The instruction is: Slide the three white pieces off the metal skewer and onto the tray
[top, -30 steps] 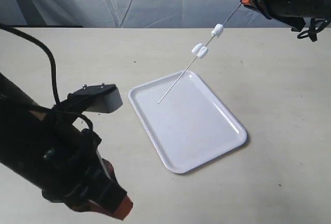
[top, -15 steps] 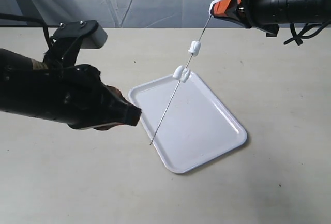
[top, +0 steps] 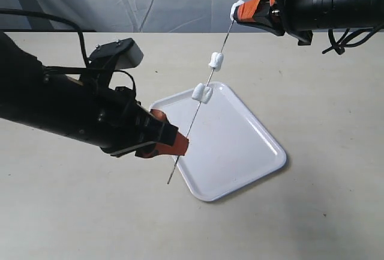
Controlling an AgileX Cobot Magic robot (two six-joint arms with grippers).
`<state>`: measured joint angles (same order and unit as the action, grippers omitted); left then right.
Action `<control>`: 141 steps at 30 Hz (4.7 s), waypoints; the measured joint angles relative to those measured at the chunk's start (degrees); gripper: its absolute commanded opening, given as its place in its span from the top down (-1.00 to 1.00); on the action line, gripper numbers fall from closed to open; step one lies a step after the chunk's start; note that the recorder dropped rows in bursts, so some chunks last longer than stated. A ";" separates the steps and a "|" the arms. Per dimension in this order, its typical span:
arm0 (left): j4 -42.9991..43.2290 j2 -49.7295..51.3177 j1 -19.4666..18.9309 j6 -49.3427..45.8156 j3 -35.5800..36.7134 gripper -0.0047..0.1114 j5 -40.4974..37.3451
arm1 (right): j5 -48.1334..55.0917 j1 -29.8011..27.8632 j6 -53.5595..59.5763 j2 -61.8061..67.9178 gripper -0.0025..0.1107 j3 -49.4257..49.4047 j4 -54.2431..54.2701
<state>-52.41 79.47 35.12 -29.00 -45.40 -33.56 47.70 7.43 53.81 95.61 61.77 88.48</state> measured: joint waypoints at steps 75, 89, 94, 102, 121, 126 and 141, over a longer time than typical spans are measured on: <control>-17.45 3.57 -0.21 -11.47 -3.47 0.92 -7.79 | 8.09 0.20 2.54 1.88 0.95 2.50 5.79; -15.90 3.57 -0.94 -5.72 -2.68 0.92 -10.49 | 4.42 1.38 2.54 2.36 0.95 5.94 -0.83; -15.90 3.47 -0.84 -5.08 -0.68 0.92 -10.49 | 5.38 1.62 2.54 4.76 0.95 7.26 -2.50; -9.76 3.90 4.23 -4.26 3.44 0.92 -24.04 | -8.51 -0.01 2.54 6.08 0.95 9.15 4.48; 3.44 3.90 4.31 11.61 0.58 0.92 1.16 | 11.32 0.11 -8.10 13.81 0.04 9.15 -22.07; 2.83 3.90 4.31 12.12 0.54 0.92 3.15 | 15.13 0.55 -6.99 13.86 0.04 9.15 -17.92; -2.90 4.48 4.31 10.86 -1.51 0.92 5.03 | 21.20 7.43 -6.47 13.50 0.10 9.15 -11.17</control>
<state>-55.31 83.95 39.43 -18.14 -46.91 -28.52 68.90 14.86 47.33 109.10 70.92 77.32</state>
